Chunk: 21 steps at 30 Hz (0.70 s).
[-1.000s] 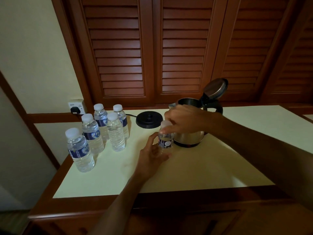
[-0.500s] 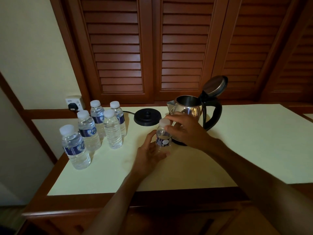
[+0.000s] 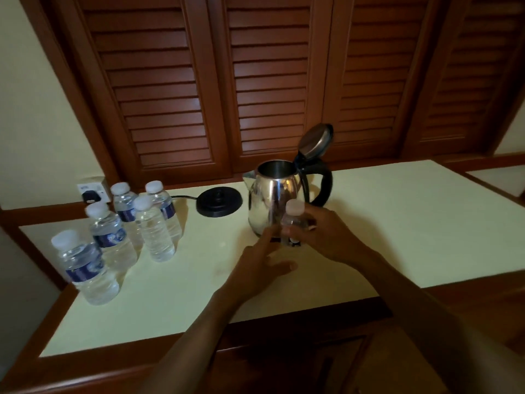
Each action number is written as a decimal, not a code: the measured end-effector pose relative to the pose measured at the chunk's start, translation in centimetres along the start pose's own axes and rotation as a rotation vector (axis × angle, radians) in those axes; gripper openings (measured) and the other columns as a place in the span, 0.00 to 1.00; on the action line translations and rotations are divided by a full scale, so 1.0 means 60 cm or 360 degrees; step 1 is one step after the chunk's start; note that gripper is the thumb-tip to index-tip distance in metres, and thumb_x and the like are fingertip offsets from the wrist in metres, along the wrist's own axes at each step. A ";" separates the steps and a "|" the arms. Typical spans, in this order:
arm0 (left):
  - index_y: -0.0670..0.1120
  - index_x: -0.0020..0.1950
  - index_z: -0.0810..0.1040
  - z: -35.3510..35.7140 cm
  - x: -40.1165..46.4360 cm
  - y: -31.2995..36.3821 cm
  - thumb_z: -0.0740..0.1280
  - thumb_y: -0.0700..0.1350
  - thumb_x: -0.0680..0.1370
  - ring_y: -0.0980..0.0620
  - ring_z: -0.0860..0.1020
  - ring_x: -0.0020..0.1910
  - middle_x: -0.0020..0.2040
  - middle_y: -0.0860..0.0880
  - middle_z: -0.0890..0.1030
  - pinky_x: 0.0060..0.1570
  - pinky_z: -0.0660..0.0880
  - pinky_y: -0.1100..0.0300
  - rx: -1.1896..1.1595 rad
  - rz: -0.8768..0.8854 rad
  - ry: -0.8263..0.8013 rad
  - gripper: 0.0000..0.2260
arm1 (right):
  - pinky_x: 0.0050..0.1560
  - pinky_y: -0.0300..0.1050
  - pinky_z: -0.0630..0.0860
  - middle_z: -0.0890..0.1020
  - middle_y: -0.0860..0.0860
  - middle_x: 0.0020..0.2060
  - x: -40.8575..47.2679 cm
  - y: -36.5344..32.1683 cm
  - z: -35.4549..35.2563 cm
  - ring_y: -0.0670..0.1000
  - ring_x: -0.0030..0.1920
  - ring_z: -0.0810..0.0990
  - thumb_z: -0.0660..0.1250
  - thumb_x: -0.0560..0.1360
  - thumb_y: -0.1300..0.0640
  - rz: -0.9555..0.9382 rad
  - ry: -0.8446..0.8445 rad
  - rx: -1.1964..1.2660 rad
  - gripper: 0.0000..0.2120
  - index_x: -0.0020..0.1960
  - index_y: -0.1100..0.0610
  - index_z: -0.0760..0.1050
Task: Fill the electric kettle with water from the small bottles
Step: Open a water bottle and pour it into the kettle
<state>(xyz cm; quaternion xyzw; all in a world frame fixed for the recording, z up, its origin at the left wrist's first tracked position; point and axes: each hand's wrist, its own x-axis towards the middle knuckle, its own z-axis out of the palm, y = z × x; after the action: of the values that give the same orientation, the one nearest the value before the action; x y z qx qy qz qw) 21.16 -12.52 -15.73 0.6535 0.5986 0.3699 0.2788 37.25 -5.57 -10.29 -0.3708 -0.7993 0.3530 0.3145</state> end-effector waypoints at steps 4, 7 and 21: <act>0.55 0.65 0.73 0.062 0.051 0.033 0.72 0.48 0.77 0.63 0.76 0.54 0.56 0.59 0.76 0.52 0.72 0.71 0.0128 0.0135 0.0040 0.18 | 0.45 0.31 0.69 0.80 0.48 0.52 -0.035 0.066 -0.118 0.47 0.50 0.77 0.71 0.73 0.52 0.0135 0.0284 -0.0223 0.19 0.63 0.53 0.73; 0.45 0.56 0.81 0.117 0.108 0.067 0.72 0.42 0.77 0.60 0.80 0.49 0.49 0.56 0.80 0.48 0.75 0.70 0.0185 0.0326 0.0088 0.08 | 0.49 0.37 0.69 0.79 0.51 0.54 -0.059 0.124 -0.211 0.49 0.50 0.77 0.71 0.73 0.52 0.0268 0.0445 -0.0353 0.22 0.64 0.57 0.71; 0.50 0.58 0.81 0.376 0.520 0.186 0.70 0.47 0.76 0.48 0.81 0.56 0.57 0.50 0.83 0.57 0.76 0.60 0.0491 0.0167 0.0123 0.11 | 0.49 0.40 0.74 0.80 0.47 0.51 -0.019 0.460 -0.562 0.48 0.50 0.79 0.77 0.67 0.51 0.0554 0.0767 -0.0343 0.27 0.62 0.56 0.73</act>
<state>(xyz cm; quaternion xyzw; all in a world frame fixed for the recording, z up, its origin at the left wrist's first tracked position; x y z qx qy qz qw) 46.33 18.68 -14.93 0.7042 0.6236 0.3127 0.1321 73.86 17.76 -13.94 -0.6063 -0.6591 0.2167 0.3887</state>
